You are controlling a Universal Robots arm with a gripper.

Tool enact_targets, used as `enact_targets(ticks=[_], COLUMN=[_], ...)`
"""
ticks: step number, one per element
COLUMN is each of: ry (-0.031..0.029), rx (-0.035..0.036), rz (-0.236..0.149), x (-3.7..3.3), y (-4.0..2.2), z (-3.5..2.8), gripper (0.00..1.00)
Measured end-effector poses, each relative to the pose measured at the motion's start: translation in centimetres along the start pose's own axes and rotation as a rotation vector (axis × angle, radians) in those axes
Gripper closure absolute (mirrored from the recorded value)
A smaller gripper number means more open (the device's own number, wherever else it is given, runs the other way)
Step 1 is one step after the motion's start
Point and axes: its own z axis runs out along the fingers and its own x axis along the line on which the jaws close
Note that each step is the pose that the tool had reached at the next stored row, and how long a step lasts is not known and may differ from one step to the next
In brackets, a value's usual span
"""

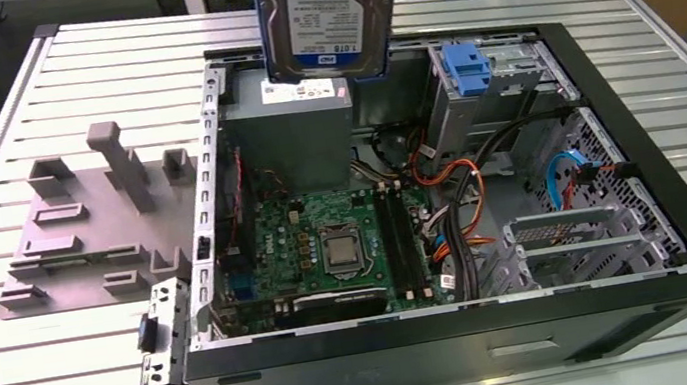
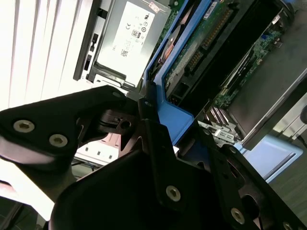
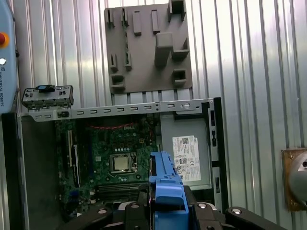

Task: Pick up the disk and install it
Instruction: 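Pick up the disk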

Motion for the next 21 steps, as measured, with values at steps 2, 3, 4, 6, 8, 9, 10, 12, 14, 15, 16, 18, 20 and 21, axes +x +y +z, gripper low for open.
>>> enact_targets(ticks=[2,3,4,6,8,9,10,12,14,15,16,18,20,21], ry=[0.0000,0.0000,0.0000,-0.0001,-0.0001,-0.0001,-0.0002,-0.0002,-0.0002,-0.0002,-0.0002,-0.0001,-0.0004,-0.0003], rx=[0.0000,0.0000,0.0001,0.0001,0.0001,0.0001,0.0002,0.0002,0.0002,0.0002,0.0002,0.0002,0.0004,0.0004], rz=[0.002,0.003,0.004,0.006,0.008,0.009,0.010,0.012,0.015,0.016,0.018,0.020,0.023,0.024], x=[-0.01,-0.02,-0.02,-0.03,-0.04,-0.03,0.01,0.14,0.31,0.40,0.50,0.68,0.88,0.98], y=[-0.23,-0.34,-0.45,-0.69,-0.90,-1.00,-1.09,-1.24,-1.38,-1.44,-1.49,-1.60,-1.71,-1.77], z=[0.00,0.00,-0.01,-0.01,-0.01,-0.01,-0.01,-0.02,-0.02,-0.02,-0.02,-0.03,-0.02,-0.03], gripper=[0.63,0.63,0.63,0.63,0.63,0.63,0.63,0.63,0.63,0.63,0.63,0.63,0.63,0.63])
